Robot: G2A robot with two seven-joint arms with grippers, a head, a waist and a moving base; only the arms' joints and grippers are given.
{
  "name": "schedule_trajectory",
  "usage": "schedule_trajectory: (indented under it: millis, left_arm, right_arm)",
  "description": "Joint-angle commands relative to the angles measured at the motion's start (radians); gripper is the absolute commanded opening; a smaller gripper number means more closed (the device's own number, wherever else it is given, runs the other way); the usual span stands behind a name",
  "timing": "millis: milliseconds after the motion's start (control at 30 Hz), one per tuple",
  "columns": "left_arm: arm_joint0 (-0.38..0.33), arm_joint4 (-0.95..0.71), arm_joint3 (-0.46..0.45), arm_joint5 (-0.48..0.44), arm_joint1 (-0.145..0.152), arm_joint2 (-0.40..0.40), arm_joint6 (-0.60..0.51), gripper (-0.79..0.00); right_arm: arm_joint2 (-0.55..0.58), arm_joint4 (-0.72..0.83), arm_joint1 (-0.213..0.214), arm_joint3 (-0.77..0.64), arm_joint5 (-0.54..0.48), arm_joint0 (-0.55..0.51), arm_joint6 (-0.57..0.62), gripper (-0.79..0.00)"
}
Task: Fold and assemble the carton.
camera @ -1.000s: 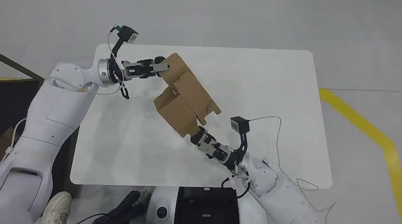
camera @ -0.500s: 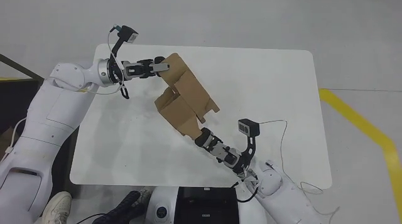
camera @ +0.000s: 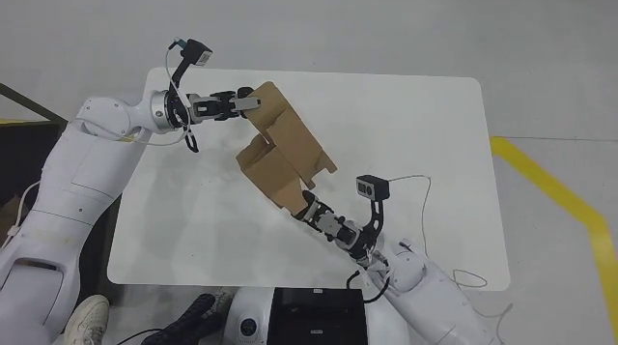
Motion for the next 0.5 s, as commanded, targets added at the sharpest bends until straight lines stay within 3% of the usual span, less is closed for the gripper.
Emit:
schedule_trajectory:
  millis: [0,300,367,400,467]
  left_arm:
    - [0.0,0.0,0.0,0.0,0.0,0.0,0.0,-0.785]
    - [0.0,0.0,0.0,0.0,0.0,0.0,0.0,-0.785]
    - [0.0,0.0,0.0,0.0,0.0,0.0,0.0,-0.785]
    - [0.0,0.0,0.0,0.0,0.0,0.0,0.0,-0.785]
    - [0.0,0.0,0.0,0.0,0.0,0.0,0.0,-0.785]
  right_arm:
    - [-0.011,-0.002,-0.005,0.012,0.012,0.009,-0.012,0.0]
    - [-0.047,-0.015,-0.027,0.063,0.038,0.048,-0.042,0.0]
    - [-0.05,-0.021,-0.031,0.074,0.041,0.055,-0.052,-0.311]
    - [-0.051,-0.026,-0.033,0.08,0.042,0.058,-0.058,-0.428]
    - [-0.05,-0.044,-0.036,0.089,0.048,0.062,-0.072,-0.582]
